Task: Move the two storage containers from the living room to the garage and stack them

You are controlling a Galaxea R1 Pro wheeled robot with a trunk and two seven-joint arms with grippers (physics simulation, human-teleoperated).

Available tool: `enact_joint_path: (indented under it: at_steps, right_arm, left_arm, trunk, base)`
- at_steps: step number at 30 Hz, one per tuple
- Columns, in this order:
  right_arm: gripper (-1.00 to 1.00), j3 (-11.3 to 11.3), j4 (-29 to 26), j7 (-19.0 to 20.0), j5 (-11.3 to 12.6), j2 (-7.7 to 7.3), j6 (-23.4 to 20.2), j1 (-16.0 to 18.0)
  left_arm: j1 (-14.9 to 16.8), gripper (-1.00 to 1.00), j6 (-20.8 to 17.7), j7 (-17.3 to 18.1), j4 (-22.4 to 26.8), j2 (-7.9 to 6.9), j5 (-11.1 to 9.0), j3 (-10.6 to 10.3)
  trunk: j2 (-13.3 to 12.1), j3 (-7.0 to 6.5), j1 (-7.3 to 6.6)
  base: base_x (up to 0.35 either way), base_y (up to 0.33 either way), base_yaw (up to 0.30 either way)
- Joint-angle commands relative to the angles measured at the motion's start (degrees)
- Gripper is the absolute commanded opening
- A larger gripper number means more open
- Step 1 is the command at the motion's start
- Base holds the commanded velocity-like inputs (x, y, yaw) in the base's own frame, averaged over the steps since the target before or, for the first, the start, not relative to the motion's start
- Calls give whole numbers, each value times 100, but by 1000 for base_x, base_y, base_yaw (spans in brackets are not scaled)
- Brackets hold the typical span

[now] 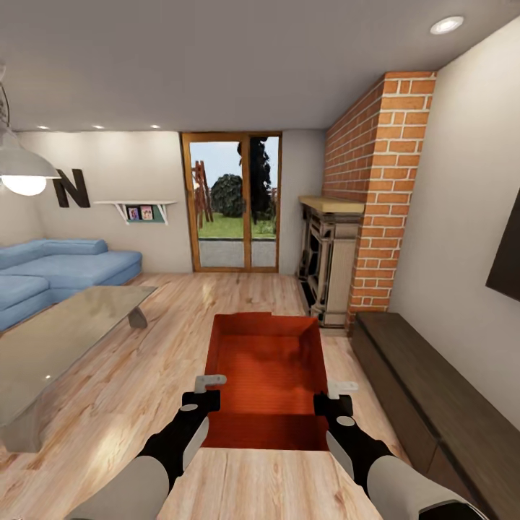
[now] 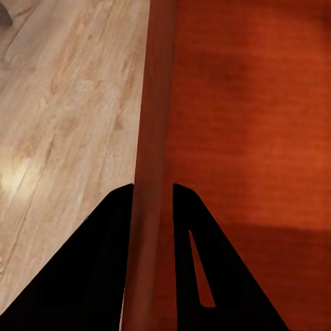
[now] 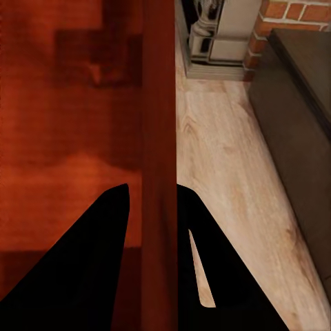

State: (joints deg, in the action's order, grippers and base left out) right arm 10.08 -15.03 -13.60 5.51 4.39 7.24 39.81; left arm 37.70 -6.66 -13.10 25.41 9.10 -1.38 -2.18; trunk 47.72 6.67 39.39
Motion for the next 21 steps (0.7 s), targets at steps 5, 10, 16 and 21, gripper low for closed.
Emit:
enact_joint_path:
  at_steps: [5, 10, 16, 21]
  right_arm:
    - [-100, 73, 9, 7, 99, 9, 0, 0]
    - [-100, 73, 23, 15, 95, 16, -16, 0]
    - [-100, 73, 27, 15, 91, 17, -21, 0]
    - [-100, 73, 27, 16, 91, 18, -21, 0]
  left_arm:
    - [5, -100, -45, -61, 87, 4, -99, 148]
    - [4, -100, -45, -61, 87, 4, -99, 256]
    - [5, -100, -45, -61, 87, 4, -99, 270]
    - [4, -100, -45, -61, 87, 4, -99, 270]
  trunk:
    - [7, -24, 1]
    - [7, -32, 1]
    - [7, -48, 1]
    - [7, -64, 1]
  base:
    - [0, 0, 90]
    - [0, 0, 64]
    - [0, 0, 232]
    - [0, 0, 263]
